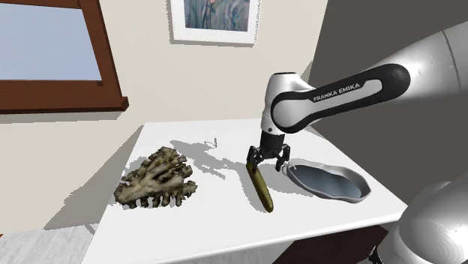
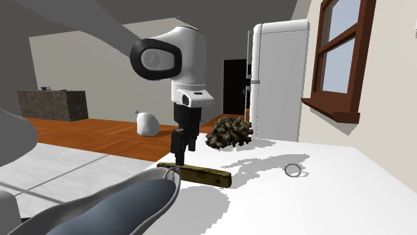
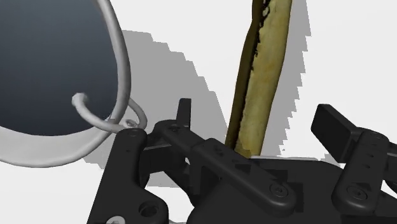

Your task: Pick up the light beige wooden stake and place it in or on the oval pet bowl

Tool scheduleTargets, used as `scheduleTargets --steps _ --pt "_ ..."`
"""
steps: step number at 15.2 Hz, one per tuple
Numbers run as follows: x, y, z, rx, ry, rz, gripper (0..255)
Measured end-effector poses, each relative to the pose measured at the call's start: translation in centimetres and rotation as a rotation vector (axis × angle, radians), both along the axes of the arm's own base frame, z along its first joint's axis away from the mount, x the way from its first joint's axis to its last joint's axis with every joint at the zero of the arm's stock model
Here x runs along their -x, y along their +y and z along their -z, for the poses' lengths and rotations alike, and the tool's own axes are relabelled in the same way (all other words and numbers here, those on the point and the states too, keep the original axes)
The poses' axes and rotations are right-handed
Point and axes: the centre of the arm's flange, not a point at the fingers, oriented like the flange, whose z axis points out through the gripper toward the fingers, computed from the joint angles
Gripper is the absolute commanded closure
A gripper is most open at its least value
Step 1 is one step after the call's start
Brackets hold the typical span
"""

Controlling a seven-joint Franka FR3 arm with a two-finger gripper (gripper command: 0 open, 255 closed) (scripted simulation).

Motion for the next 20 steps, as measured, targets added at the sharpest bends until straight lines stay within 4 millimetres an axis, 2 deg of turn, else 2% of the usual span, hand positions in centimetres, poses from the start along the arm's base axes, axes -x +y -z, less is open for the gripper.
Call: scheduleTargets --steps 3,9,16,17,20 --pt "-1.5 0.9 3.0 0.006 0.004 0.046 0" --pt "-1.7 1.2 6.3 0.006 0.003 0.055 0" --pt "-1.7 1.3 7.0 0.006 0.003 0.055 0" --pt "-1.7 1.3 7.0 0.006 0.003 0.055 255" --pt "-1.7 1.3 7.0 0.006 0.003 0.055 255"
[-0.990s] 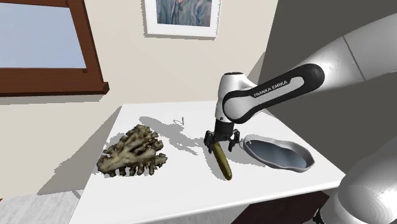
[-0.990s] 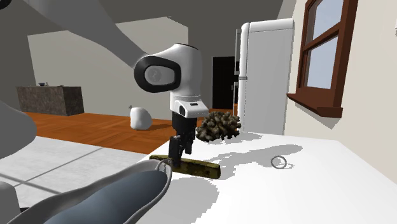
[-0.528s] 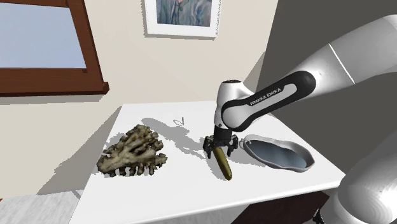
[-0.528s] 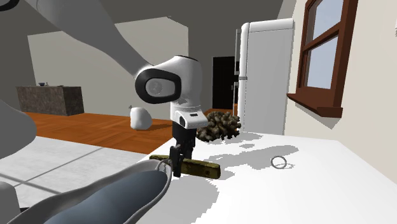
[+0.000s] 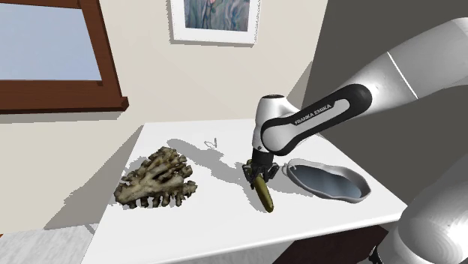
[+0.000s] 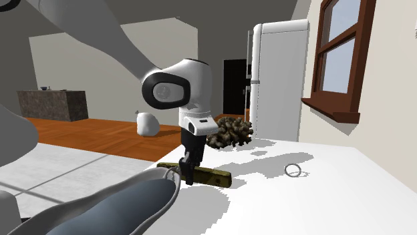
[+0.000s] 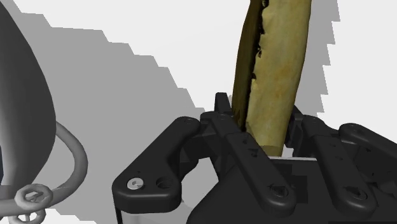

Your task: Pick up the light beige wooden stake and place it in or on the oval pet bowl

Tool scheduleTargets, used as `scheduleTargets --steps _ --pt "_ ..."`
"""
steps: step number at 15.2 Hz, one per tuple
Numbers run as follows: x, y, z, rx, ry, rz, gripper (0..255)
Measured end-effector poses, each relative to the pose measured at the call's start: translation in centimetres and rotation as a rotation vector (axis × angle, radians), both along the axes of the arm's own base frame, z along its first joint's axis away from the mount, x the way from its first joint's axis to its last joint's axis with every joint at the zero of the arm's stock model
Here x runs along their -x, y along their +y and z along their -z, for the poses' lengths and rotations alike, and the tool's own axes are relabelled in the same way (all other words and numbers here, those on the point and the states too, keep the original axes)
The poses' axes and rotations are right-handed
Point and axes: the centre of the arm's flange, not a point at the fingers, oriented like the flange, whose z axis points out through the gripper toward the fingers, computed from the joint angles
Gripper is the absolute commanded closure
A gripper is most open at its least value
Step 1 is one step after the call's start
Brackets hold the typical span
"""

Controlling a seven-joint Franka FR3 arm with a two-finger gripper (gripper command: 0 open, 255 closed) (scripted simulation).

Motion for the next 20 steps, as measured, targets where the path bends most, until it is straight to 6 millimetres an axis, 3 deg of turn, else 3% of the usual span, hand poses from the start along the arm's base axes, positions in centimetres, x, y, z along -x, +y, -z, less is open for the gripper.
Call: scheduleTargets --steps 8,20 --pt "0.0 0.0 -0.2 0.0 0.0 0.0 255" --pt "0.0 0.0 -6.3 0.0 -0.001 0.0 255"
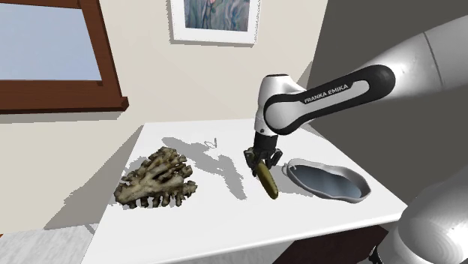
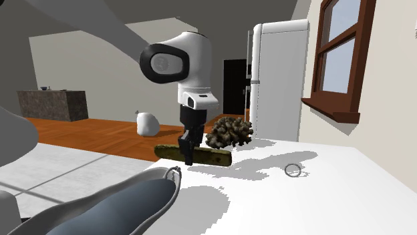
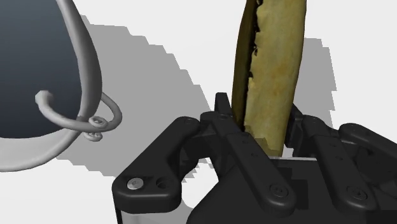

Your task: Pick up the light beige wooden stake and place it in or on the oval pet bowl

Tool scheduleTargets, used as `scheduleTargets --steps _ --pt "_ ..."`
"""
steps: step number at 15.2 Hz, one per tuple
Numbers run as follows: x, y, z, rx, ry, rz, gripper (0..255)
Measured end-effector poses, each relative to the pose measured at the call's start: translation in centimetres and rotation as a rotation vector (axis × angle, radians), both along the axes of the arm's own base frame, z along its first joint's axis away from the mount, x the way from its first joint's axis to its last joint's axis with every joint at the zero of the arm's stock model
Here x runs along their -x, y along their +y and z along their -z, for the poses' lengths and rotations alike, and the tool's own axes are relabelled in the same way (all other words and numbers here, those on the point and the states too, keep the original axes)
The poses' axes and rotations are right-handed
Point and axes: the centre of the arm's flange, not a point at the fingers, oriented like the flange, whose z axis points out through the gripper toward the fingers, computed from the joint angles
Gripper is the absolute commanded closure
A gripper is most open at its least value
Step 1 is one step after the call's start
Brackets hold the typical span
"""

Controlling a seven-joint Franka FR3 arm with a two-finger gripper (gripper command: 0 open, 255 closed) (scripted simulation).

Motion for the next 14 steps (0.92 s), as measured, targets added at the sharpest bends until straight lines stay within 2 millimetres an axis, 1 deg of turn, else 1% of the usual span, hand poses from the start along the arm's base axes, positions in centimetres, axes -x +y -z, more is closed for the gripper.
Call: scheduleTargets --steps 14 --pt "-0.1 0.0 -7.3 0.0 0.0 0.0 255"
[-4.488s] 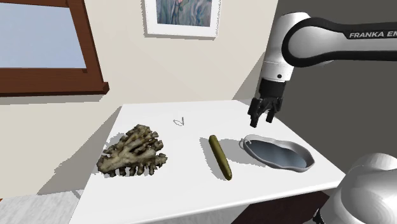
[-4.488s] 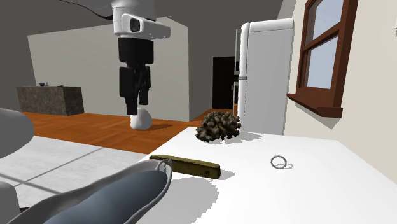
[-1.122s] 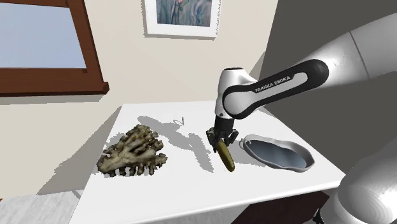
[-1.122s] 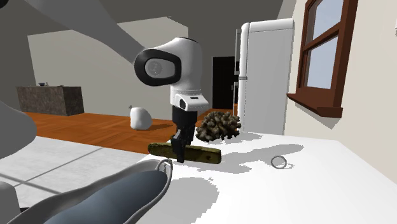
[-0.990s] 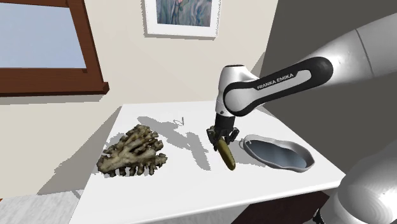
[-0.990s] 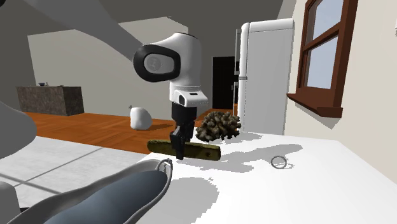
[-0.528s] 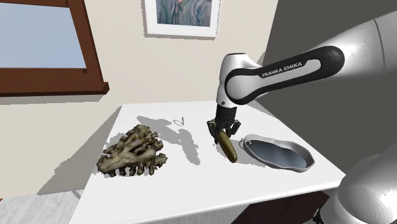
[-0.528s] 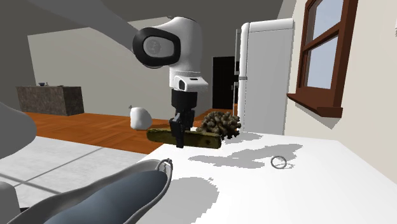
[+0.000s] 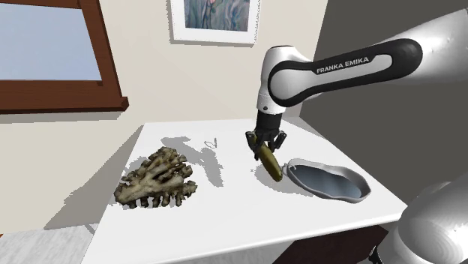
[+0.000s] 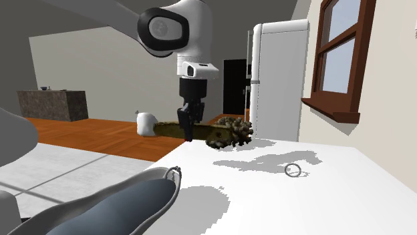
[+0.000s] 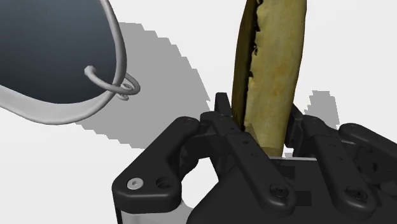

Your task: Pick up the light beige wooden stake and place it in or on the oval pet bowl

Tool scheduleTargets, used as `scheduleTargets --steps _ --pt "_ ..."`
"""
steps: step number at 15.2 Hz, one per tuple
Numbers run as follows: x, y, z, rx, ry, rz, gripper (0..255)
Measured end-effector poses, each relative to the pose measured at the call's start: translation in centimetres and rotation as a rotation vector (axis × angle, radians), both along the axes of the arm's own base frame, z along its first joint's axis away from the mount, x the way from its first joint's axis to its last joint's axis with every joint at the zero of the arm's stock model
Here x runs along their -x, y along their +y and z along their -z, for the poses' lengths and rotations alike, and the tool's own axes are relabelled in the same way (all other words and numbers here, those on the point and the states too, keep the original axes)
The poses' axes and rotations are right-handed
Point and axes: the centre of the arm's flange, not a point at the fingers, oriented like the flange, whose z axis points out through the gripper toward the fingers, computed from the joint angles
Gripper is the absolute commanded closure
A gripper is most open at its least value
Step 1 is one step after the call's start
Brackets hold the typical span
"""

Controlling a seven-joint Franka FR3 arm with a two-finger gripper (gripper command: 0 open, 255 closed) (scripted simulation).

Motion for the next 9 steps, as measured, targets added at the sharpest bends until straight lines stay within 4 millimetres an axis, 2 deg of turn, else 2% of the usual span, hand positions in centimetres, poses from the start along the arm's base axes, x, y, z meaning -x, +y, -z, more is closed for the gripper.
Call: scheduleTargets --steps 6,9 --pt "0.0 0.1 -3.1 0.0 0.0 0.0 255" --pt "1.4 -2.2 -3.2 0.001 0.001 0.001 255"
